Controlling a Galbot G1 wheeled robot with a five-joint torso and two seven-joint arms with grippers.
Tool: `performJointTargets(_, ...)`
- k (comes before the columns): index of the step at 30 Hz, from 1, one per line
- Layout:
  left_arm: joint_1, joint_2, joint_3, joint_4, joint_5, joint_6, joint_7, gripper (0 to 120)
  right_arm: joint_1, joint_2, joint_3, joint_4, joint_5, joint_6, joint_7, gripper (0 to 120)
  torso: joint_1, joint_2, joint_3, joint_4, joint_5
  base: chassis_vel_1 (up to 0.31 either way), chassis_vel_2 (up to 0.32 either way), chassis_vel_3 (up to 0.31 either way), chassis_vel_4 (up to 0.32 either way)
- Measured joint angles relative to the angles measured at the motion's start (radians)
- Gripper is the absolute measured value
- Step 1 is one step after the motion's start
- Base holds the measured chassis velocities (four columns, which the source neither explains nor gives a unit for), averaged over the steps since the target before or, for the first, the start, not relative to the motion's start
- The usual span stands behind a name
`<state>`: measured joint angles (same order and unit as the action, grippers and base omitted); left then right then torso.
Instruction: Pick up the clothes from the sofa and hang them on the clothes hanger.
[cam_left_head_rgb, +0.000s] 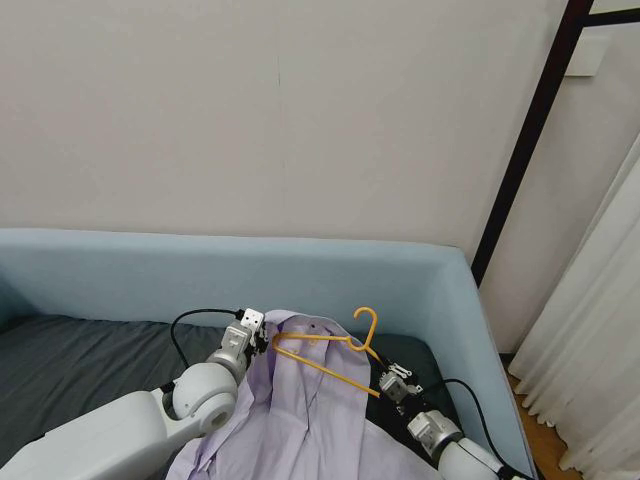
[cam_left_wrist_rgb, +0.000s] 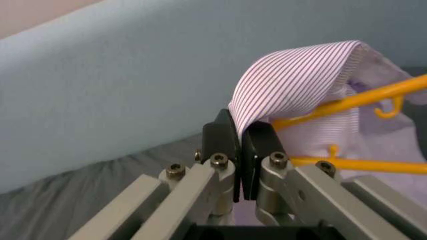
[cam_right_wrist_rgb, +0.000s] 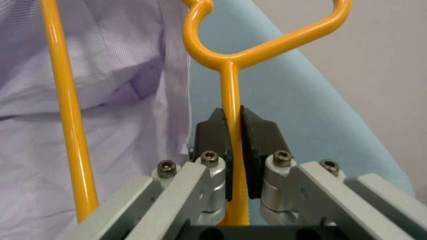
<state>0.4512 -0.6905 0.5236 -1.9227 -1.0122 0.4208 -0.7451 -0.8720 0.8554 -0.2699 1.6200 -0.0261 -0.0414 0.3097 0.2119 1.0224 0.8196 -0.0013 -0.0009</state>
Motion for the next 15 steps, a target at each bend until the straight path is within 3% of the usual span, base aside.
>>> performJointTargets(8,-0.039,-0.06,0.044,-0.034,-0.069,0.02,-0.095,0,0.053,0.005,-0.021,-0.003,0.04,-0.07,0.038,4,0.0,0.0,0.0,-0.0001,0.0001,0.0,0.0,0.0,0.0)
performJointTargets(15,-0.114,-0.131,0.087,0.01,-0.1,0.019,-0.138,0,0.077,0.015,-0.048,0.005,0.034,-0.08,0.04,4,0.0,0.0,0.0,0.0,0.0002,0.0,0.0,0.0,0.0)
